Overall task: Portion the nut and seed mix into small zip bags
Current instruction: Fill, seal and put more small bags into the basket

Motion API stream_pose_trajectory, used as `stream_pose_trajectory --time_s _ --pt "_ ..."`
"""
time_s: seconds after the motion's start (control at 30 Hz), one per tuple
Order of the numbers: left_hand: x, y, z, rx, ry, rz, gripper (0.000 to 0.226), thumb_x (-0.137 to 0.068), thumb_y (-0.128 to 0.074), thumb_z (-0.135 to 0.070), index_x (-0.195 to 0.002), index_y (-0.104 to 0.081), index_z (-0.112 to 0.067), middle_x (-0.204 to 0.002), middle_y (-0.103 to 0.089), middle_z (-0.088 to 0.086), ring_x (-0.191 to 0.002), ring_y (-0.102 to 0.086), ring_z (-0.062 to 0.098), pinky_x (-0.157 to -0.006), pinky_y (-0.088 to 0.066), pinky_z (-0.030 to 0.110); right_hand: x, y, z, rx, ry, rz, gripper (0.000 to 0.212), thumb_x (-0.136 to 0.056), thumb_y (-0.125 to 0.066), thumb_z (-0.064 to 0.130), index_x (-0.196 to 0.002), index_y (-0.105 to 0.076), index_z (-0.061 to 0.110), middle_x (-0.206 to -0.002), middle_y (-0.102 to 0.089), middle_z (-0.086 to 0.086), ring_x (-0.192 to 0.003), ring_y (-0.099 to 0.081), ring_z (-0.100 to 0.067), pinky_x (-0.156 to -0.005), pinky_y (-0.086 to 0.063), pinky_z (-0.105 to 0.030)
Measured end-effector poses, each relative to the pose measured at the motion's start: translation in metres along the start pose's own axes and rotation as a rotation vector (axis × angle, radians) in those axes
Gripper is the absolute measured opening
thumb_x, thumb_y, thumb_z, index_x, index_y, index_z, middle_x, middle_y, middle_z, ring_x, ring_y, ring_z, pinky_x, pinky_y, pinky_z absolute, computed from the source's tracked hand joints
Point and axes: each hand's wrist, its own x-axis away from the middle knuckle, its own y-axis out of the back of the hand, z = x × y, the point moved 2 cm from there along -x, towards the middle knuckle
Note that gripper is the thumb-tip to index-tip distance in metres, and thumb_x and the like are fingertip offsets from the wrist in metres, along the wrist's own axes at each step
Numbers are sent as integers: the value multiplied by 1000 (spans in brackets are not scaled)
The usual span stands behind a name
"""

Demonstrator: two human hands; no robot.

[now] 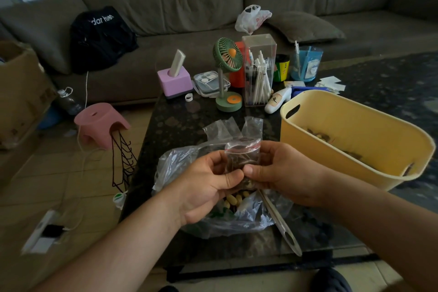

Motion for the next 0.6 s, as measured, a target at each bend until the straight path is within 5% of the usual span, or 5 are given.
stream_pose_trajectory --time_s 0.13,0.23,0.33,0.6 --pt "-2 1 1 38 -6 -21 50 -80 -73 -5 -130 -67 -5 -126 -74 19 -119 -72 32 -102 -56 43 0 -1 1 -84 -20 49 51 -74 -79 8 -124 -69 2 -123 -69 -30 -105 -73 -35 -88 -62 -40" --pt "1 -1 1 6 -24 -1 48 -84 -71 -5 -132 -66 -8 -126 -75 17 -120 -72 32 -102 -57 43 -1 1 1 -43 -18 62 52 -75 -81 4 -125 -69 3 -119 -71 -30 -109 -72 -40 -94 -60 -46" --pt "3 -5 0 -14 -63 -19 48 -84 -72 -12 -131 -66 -11 -124 -76 12 -117 -73 29 -100 -59 44 -1 3 3 -12 -21 20 39 -82 -78 -6 -119 -70 4 -108 -74 -28 -93 -75 -31 -80 -62 -35" --pt "4 -9 -1 -34 -90 -139 31 -93 -69 -20 -123 -72 -11 -115 -79 12 -110 -76 29 -102 -59 52 2 -2 8 -78 -4 12 42 -82 -76 -5 -122 -69 5 -116 -72 -26 -109 -73 -37 -97 -60 -47"
